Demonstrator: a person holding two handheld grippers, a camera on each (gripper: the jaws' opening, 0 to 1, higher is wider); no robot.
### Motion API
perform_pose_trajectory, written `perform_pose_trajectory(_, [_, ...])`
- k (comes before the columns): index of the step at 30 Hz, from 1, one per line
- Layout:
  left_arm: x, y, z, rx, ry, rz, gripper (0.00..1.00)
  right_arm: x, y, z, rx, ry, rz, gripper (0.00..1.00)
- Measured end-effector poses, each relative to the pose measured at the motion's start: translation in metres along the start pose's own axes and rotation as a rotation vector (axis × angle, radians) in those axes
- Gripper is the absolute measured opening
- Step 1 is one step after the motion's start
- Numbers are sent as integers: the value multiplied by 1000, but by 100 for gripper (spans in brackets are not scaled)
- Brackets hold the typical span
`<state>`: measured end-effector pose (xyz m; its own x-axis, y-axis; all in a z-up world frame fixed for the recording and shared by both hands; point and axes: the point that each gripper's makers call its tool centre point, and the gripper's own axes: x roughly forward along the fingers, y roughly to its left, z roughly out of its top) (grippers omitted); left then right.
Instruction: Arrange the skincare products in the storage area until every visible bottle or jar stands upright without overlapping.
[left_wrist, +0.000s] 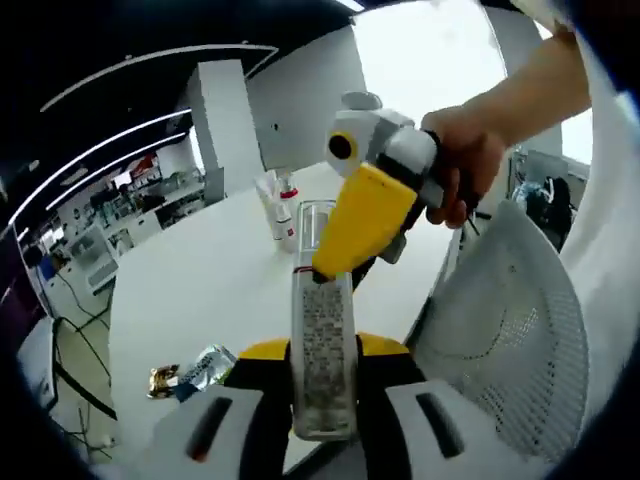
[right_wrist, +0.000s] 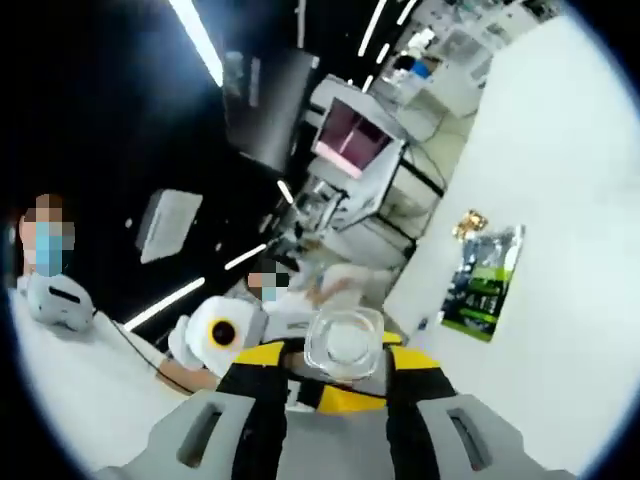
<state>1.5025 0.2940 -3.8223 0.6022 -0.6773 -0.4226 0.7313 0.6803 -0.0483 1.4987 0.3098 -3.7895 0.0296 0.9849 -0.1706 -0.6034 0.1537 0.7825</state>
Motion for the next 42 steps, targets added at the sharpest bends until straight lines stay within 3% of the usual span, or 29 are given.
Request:
perform_pose_trajectory(2, [-3, 0, 7, -164, -26, -42, 20, 1, 4, 4, -21, -28, 13, 25])
perform_pose_trajectory(6, [-7, -1, 15, -296, -58, -80, 20, 2, 5, 9, -32, -58, 9, 22])
perform_pose_trajectory(8, [-8, -2, 18, -343, -75, -103, 20, 4, 8, 12, 3, -79, 24, 22])
perform_pose_trajectory(14, [-7, -5, 18, -352, -64, -112, 20, 5, 9, 13, -3, -85, 22, 22])
perform_pose_trajectory(20, [-2, -12, 11, -319, -19, -116, 20, 2, 3, 6, -94, -22, -86, 18])
perform_pose_trajectory(31, [7, -13, 7, -195, -8, -70, 21, -1, 5, 4, -246, 3, -176, 17])
perform_pose_trajectory(37, [14, -15, -6, -106, 49, -47, 21, -1, 1, -5, -322, 62, -221, 17])
perform_pose_trajectory(42, [16, -15, -13, -35, 85, -28, 22, -2, -4, -11, -336, 68, -243, 17])
